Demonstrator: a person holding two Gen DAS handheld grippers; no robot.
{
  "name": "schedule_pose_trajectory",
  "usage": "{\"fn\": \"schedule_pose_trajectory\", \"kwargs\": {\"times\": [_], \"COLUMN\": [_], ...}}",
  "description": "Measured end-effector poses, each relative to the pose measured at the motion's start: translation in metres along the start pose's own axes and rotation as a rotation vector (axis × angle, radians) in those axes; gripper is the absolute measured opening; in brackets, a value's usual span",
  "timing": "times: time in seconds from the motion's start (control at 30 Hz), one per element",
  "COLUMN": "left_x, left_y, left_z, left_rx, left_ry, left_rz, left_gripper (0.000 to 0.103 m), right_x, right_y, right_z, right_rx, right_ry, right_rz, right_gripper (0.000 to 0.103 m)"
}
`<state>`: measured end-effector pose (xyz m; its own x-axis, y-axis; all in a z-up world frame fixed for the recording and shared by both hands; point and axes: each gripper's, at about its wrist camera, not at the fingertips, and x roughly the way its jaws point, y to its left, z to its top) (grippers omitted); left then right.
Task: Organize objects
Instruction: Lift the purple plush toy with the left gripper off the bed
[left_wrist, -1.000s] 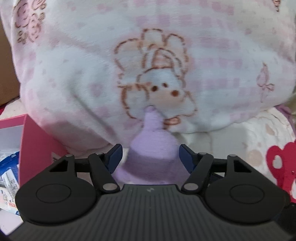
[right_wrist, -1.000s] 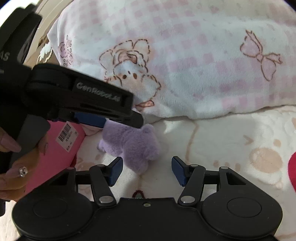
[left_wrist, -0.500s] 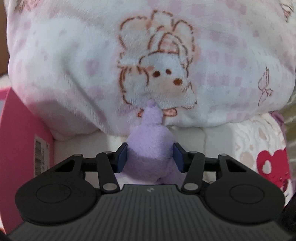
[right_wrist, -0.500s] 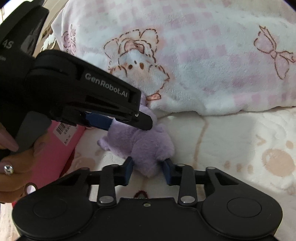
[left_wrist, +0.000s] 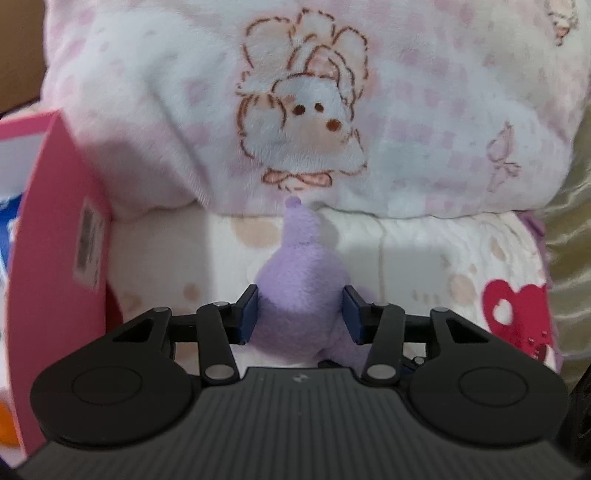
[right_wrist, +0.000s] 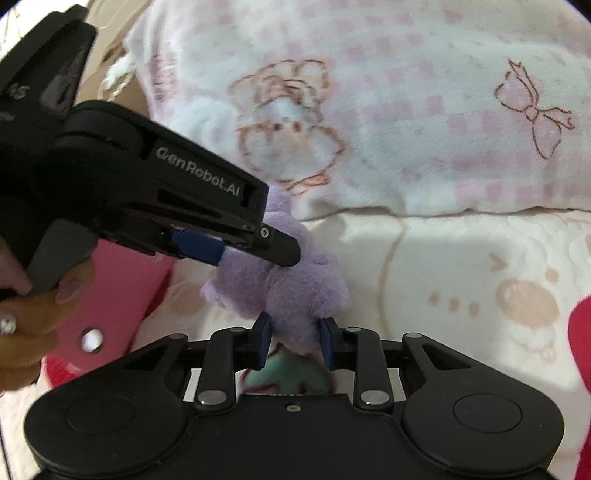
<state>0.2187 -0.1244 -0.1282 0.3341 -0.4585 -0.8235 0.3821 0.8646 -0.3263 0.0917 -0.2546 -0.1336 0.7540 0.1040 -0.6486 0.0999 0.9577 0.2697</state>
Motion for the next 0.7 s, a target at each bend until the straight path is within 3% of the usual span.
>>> {"fn": "schedule_pose_trajectory", "kwargs": {"times": [0.3,0.7], "left_x": [-0.021,-0.052], "left_y": [0.000,-0.012], "left_z": [-0.025,-0.059], "left_rx": [-0.118,-0.086], "left_ry": [0.058,0.052], "left_rz": [-0.053,-0.035], "left_gripper": [0.045,0.045], "right_x": [-0.030,-0.063], "right_y": [0.014,0.029], "right_z": [-0.009,-0.029], "right_rx": [-0.068,-0.109], "right_ry": [0.053,0.066], "right_rz": [0.019,0.039], "right_gripper": [0.032,0.032]}}
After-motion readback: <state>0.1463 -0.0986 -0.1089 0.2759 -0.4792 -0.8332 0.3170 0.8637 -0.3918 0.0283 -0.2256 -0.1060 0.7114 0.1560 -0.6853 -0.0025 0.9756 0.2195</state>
